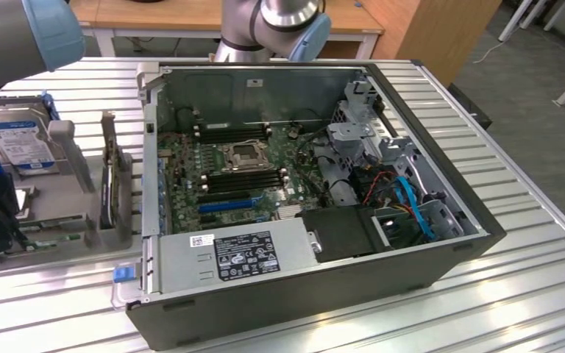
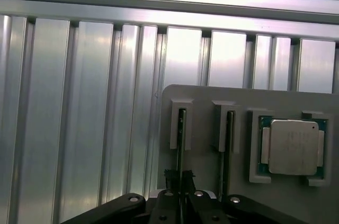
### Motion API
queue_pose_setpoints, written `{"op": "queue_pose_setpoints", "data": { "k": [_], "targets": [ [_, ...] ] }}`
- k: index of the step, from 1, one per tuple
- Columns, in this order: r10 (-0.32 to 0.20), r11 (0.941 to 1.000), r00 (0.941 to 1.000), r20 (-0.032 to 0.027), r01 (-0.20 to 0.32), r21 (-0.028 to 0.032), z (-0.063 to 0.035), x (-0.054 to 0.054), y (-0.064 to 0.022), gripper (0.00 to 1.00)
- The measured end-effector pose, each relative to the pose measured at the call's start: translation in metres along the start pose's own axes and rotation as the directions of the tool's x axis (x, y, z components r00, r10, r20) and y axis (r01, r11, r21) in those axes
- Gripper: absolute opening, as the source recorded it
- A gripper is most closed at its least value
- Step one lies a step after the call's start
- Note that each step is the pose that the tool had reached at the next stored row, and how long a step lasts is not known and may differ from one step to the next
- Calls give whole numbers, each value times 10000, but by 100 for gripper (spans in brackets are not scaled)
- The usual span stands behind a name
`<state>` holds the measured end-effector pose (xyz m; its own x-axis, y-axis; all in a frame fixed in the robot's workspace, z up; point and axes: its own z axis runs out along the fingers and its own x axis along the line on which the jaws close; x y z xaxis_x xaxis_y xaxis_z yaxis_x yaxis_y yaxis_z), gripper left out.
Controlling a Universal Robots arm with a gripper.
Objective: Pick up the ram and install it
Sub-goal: 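Pick up the ram and move it above insertion slot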
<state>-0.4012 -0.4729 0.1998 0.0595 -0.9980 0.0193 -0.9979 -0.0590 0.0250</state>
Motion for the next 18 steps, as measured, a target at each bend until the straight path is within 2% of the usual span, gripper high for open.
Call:
{"op": "queue_pose_setpoints", "data": {
  "k": [18],
  "targets": [
    [0, 10000, 10000, -1, 0, 0, -750, 14, 19, 13]
  ]
}}
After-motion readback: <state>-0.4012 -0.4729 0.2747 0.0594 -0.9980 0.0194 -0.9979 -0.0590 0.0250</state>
